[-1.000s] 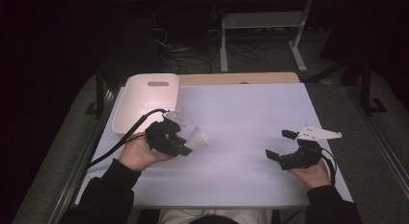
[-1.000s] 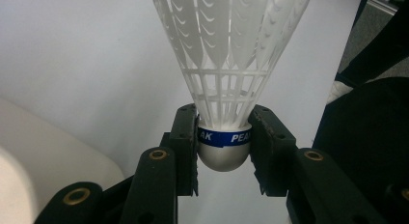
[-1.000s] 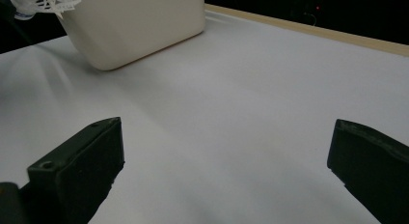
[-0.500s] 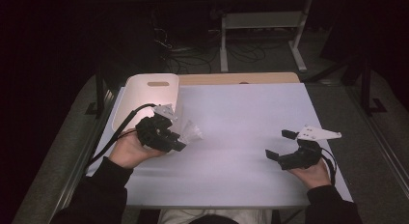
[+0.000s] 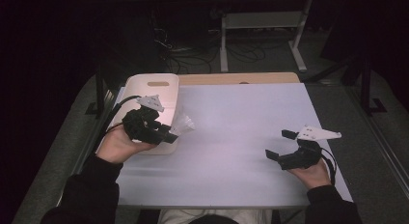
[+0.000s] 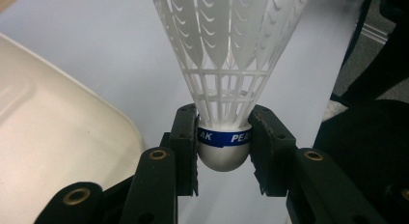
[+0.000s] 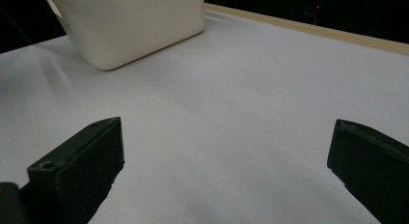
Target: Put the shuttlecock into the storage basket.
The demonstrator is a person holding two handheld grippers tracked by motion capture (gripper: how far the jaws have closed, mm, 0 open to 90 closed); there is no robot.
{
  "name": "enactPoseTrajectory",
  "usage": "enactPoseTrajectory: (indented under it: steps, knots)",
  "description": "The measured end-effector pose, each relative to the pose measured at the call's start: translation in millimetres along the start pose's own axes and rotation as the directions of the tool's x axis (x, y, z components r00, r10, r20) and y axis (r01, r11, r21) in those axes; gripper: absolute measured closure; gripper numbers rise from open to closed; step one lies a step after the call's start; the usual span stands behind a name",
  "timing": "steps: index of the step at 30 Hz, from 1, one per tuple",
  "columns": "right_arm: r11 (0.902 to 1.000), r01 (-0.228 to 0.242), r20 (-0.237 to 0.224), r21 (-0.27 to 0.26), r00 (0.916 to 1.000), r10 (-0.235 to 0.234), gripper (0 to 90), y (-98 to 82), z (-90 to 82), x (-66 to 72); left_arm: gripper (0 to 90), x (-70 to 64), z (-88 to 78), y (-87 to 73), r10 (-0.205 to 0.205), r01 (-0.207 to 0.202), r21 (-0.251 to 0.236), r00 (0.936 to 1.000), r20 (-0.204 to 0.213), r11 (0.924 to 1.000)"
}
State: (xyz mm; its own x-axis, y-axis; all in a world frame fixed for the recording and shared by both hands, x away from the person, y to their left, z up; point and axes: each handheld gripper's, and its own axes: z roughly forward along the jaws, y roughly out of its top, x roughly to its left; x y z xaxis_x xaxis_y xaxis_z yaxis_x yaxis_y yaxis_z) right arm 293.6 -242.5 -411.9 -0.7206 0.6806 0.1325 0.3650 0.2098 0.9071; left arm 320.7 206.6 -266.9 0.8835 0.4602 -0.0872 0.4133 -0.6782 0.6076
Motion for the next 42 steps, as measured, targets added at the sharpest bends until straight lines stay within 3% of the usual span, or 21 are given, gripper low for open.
enactPoseTrajectory:
  steps: [8, 18, 30, 42]
  knots:
    - [1.0, -0.001, 0.0, 0.002, 1.0, 0.001, 0.0, -0.1, 0.3, 0.1, 65.6, 6.8, -15.3, 0.1, -0.015, 0.015, -0.032, 0.9997, -0.019, 0.9994]
    - [1.0, -0.001, -0.001, 0.001, 1.0, 0.001, 0.0, -0.1, 0.0, 0.1, 65.6, 7.6, -28.5, 7.2, -0.003, 0.002, -0.047, 0.9993, -0.037, 0.9989]
    - [1.0, -0.002, -0.001, 0.004, 1.0, 0.002, 0.0, -0.2, 0.5, 0.3, 65.6, 20.5, -47.9, 4.4, -0.034, 0.028, -0.083, 0.9968, -0.073, 0.9961]
    - [1.0, -0.004, -0.001, 0.004, 1.0, 0.004, 0.0, -0.2, 0.3, 0.3, 65.6, 31.4, -51.5, 2.2, -0.063, 0.054, -0.096, 0.994, -0.09, 0.9939]
